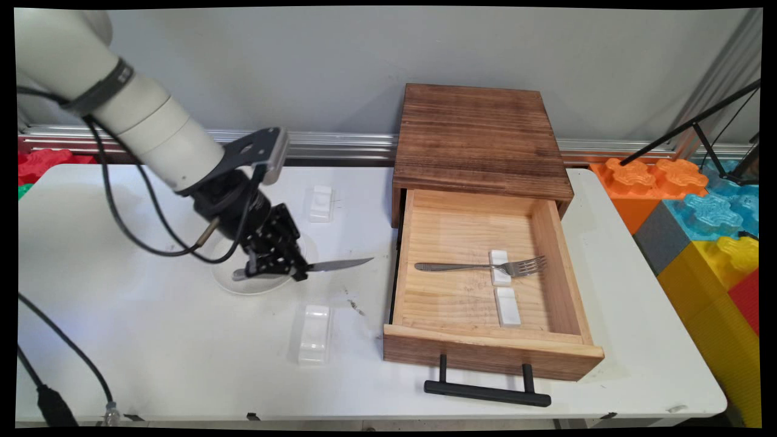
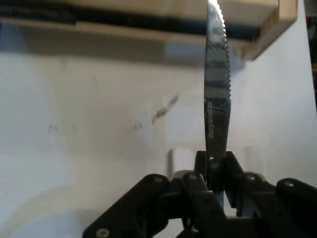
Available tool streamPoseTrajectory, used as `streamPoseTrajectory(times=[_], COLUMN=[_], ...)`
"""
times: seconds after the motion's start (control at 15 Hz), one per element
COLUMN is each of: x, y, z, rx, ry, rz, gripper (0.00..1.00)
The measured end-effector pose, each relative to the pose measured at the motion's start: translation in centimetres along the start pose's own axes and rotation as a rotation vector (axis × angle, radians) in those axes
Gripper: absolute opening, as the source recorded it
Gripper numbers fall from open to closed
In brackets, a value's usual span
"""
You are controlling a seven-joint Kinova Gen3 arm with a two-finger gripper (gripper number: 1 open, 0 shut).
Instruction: Place the picked object into the drawer
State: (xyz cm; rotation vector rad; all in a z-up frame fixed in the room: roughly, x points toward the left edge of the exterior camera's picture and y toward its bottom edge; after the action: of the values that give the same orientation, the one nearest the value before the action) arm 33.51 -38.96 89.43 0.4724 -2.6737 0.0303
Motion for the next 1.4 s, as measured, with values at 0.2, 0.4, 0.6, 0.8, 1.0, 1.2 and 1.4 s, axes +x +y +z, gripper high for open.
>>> streamPoseTrajectory(times=[0.2, 0.4, 0.6, 0.8, 1.0, 1.2, 1.4], x=[2.0, 4.1, 6.9, 9.6, 12.3, 14.5, 16.6], y=[-0.2, -0.4, -0.5, -0.7, -0.8, -0.8, -0.8], z=[-0.3, -0.1, 0.5, 1.6, 2.8, 4.1, 5.6], rx=[-0.007, -0.018, -0.025, -0.027, -0.029, -0.035, -0.042], ry=[0.008, 0.008, 0.013, 0.027, 0.052, 0.077, 0.105], rz=[0.01, 0.013, 0.014, 0.014, 0.016, 0.021, 0.029], gripper=[0.0, 0.0, 0.0, 0.0, 0.0, 0.0, 0.0])
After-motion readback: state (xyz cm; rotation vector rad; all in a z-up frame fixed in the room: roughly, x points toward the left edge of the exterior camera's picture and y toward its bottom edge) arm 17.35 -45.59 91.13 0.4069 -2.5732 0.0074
